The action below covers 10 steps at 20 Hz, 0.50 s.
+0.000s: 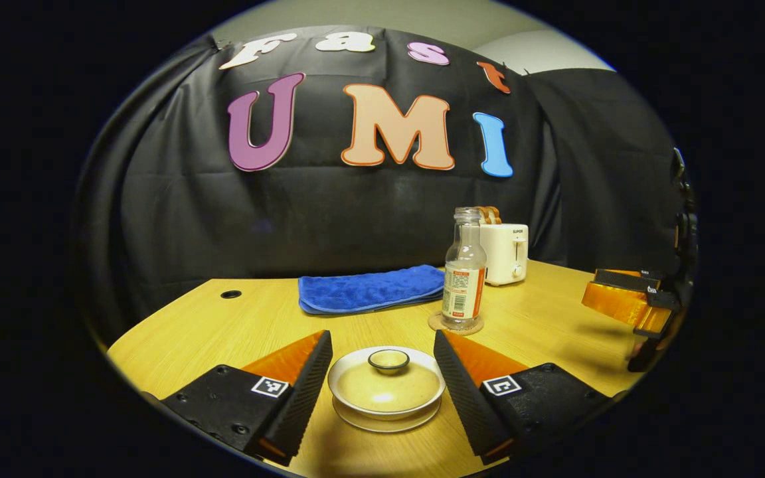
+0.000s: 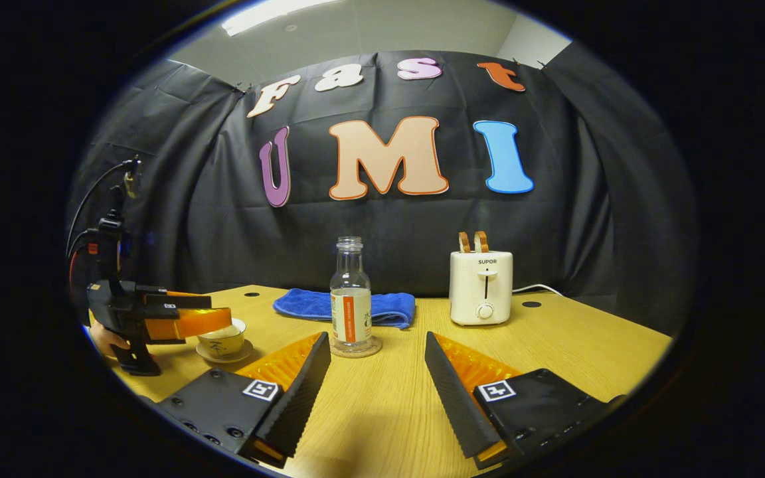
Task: Open the teacup lid with one hand, grasp the water bottle and pour water into the teacup with the other hand; after pouring, place the water bottle on the coaster and then close the teacup lid.
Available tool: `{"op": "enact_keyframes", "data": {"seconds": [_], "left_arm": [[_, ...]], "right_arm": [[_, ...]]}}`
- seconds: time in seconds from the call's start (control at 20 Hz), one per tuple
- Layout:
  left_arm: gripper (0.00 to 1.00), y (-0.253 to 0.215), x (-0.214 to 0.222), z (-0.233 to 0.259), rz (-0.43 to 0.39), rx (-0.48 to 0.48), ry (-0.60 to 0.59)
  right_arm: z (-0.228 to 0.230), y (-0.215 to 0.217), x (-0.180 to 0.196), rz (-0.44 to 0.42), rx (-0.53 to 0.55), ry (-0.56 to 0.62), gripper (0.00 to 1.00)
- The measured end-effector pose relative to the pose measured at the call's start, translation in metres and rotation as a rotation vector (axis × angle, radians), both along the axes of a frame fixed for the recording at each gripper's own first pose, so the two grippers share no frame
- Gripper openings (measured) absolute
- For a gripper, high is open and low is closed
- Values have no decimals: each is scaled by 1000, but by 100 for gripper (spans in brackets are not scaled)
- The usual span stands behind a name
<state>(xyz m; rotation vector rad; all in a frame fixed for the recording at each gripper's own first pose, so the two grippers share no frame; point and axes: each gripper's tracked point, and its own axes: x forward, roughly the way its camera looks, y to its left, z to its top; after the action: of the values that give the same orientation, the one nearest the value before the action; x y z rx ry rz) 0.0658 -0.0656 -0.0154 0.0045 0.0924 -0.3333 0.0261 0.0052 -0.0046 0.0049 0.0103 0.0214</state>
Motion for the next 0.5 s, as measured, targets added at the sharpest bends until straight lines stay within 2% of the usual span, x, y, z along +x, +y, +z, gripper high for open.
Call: {"op": "enact_keyframes", "data": {"seconds": [0.1,0.25,0.3,0.35,0.5], "left_arm": [[93,3,-9,3,14,-2,-16],[94,5,-20,9,24,-10,-45],[94,6,-25,9,30,-12,-55],[94,8,-30,11,35,-16,-66],[94,16,-40,15,57,-23,-88]], "right_arm": [[1,-1,-1,-3,-1,0,92],[0,-4,0,-18,-1,-1,92],[1,-4,0,-18,-1,-1,96],[0,-4,-1,-18,-1,0,92],[2,-5,-1,-22,-1,-1,92]]}}
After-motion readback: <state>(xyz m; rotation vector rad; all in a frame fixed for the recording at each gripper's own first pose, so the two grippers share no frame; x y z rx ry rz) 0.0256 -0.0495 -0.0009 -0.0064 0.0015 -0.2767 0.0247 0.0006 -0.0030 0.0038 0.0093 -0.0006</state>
